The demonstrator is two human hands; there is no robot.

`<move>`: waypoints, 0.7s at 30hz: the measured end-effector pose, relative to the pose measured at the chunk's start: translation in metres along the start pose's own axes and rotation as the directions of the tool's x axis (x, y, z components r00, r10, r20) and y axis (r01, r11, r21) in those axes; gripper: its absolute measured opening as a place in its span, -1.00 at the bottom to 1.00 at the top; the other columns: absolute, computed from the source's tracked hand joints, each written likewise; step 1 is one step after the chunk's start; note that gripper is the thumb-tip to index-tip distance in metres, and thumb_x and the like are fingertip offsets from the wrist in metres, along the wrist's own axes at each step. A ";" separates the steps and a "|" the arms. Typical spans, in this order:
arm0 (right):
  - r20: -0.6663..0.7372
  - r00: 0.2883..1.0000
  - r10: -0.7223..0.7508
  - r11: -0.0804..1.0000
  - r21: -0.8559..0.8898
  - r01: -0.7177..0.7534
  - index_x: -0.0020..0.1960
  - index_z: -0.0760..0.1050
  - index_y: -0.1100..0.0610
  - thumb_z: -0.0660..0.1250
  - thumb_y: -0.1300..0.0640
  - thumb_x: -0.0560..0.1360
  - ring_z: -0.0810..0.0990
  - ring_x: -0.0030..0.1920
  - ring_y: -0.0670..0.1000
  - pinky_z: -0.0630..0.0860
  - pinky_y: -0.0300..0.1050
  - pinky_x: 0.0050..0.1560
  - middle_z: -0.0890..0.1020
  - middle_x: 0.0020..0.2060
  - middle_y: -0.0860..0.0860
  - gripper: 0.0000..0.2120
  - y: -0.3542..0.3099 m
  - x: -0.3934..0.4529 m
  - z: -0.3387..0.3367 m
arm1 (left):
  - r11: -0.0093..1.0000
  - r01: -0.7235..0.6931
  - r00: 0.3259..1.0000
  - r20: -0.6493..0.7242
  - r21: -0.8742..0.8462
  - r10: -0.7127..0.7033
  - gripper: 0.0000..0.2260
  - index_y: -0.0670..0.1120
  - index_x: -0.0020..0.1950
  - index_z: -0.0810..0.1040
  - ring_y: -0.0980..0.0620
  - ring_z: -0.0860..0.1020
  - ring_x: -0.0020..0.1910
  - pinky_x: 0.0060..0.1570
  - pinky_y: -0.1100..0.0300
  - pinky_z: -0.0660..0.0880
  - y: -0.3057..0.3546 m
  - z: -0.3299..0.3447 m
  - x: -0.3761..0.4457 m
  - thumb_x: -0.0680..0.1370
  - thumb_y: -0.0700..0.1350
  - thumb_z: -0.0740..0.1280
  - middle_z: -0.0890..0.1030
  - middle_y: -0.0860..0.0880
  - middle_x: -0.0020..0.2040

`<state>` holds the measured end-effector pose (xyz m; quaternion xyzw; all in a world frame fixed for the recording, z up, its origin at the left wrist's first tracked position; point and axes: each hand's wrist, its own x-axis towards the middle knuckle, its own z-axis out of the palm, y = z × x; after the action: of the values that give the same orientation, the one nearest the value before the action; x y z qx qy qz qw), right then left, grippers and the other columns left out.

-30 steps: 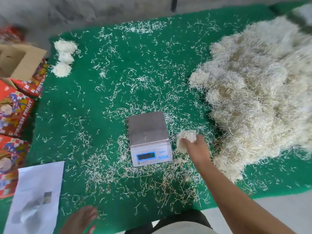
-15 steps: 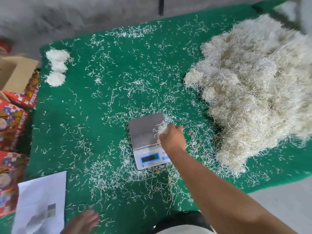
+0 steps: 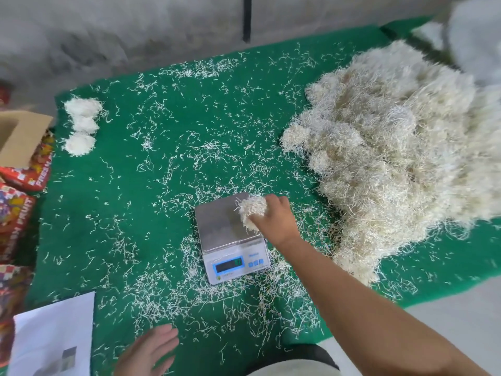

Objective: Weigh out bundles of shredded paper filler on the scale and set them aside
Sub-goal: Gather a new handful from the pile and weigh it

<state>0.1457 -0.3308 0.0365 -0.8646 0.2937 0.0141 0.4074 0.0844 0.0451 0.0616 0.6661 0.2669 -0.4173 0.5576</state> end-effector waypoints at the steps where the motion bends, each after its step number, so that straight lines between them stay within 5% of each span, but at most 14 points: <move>1: 0.041 0.999 -0.035 0.999 -0.001 0.035 0.44 0.38 0.07 0.50 0.00 0.54 0.53 -0.05 -0.05 0.54 -0.05 0.25 0.37 0.28 0.06 -0.45 -0.011 0.004 0.008 | 1.000 -0.020 0.999 0.032 0.007 0.020 -0.54 -0.19 0.39 0.48 -0.21 0.53 0.31 0.24 -0.16 0.48 0.000 0.002 -0.005 0.53 -0.01 0.32 0.57 -0.20 0.33; 4: 0.181 0.982 -0.057 0.998 -0.016 0.061 0.54 0.33 0.02 0.52 0.00 0.53 0.56 0.09 0.06 0.53 -0.08 0.25 0.36 0.37 0.10 -0.34 -0.035 0.015 0.027 | 0.996 -0.055 0.998 0.019 0.071 0.054 -0.51 -0.17 0.31 0.52 -0.18 0.58 0.24 0.10 -0.09 0.52 -0.001 0.004 -0.016 0.42 0.00 0.38 0.62 -0.17 0.24; 8: 0.265 0.964 0.004 0.997 -0.078 0.018 0.55 0.33 -0.07 0.54 -0.06 0.53 0.60 0.16 0.14 0.62 -0.13 0.09 0.42 0.39 0.10 -0.33 -0.039 0.026 0.035 | 0.996 -0.052 0.999 0.014 0.073 0.051 -0.62 -0.16 0.31 0.51 -0.20 0.56 0.28 0.38 -0.24 0.42 -0.018 -0.017 -0.014 0.53 -0.06 0.34 0.55 -0.23 0.37; 14: 0.129 0.989 0.070 0.997 0.018 -0.073 0.53 0.32 -0.02 0.52 -0.20 0.50 0.56 0.29 0.13 0.56 0.14 0.31 0.41 0.43 0.07 -0.28 -0.009 0.012 0.014 | 0.988 0.077 0.990 -0.107 -0.133 -0.091 -0.73 -0.16 0.39 0.46 -0.25 0.41 0.47 0.46 -0.21 0.36 -0.046 -0.041 -0.011 0.73 -0.12 0.16 0.43 -0.24 0.50; 18: 0.011 0.998 0.058 0.998 0.024 -0.058 0.25 0.49 0.01 0.45 -0.07 0.59 0.59 0.00 -0.06 0.58 -0.18 -0.04 0.57 0.20 -0.04 -0.69 0.026 -0.031 0.022 | 0.982 0.080 0.993 -0.073 -0.169 -0.093 -0.75 -0.15 0.39 0.45 -0.26 0.38 0.48 0.21 -0.08 0.50 -0.054 -0.029 -0.016 0.73 -0.15 0.16 0.45 -0.23 0.45; 21: 0.187 0.981 0.057 0.997 0.045 -0.066 0.11 0.54 -0.05 0.42 0.09 0.62 0.62 -0.13 -0.15 0.55 -0.37 -0.30 0.61 0.13 -0.08 -0.89 0.041 -0.060 0.049 | 0.980 0.049 0.994 -0.083 -0.192 -0.066 -0.78 -0.16 0.36 0.46 -0.29 0.38 0.48 0.29 -0.13 0.45 -0.061 -0.025 -0.015 0.73 -0.18 0.18 0.46 -0.25 0.42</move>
<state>0.0852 -0.2870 -0.0091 -0.8393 0.2813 0.0998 0.4544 0.0331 0.0856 0.0432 0.6200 0.3493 -0.3758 0.5937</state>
